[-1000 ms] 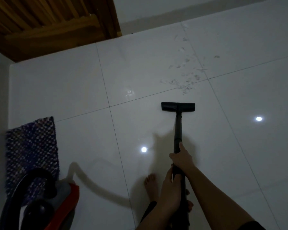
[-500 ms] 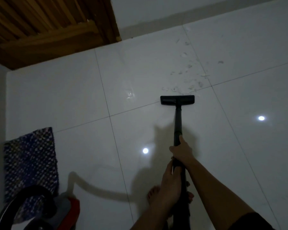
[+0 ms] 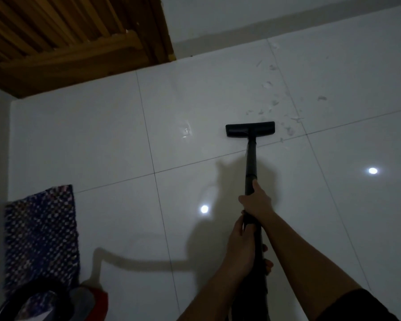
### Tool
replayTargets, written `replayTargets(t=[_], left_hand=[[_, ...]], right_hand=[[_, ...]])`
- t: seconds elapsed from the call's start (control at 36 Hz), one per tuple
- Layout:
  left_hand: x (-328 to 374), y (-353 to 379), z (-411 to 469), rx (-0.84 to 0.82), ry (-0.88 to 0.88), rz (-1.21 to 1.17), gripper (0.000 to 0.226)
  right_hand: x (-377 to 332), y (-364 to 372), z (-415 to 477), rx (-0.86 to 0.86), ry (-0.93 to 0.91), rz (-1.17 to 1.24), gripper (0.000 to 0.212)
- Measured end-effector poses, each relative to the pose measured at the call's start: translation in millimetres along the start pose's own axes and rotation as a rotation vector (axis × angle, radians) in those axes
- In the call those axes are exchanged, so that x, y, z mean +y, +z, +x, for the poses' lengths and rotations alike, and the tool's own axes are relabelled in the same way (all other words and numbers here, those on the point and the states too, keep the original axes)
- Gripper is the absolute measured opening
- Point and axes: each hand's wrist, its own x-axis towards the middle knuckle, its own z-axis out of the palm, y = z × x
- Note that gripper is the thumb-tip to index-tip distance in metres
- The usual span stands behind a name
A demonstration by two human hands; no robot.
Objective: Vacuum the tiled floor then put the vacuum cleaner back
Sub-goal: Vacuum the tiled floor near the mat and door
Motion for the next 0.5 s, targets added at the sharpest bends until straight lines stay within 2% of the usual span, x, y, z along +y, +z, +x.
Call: replayTargets(t=[0.19,0.36,0.5], left_hand=[[50,14,36,0.021,-0.016,-0.071,0.034],[99,24,61,0.045,-0.006,0.019,0.035],[138,29,80,0.054,-0.01,0.0,0.033]], right_hand=[[-46,-21,42,-0.036,-0.016,-0.051,0.079],[-88,-43,72,-0.051,-0.022,-0.094,0.079],[-124,-53,95,-0.052,-0.041,-0.126,0.079]])
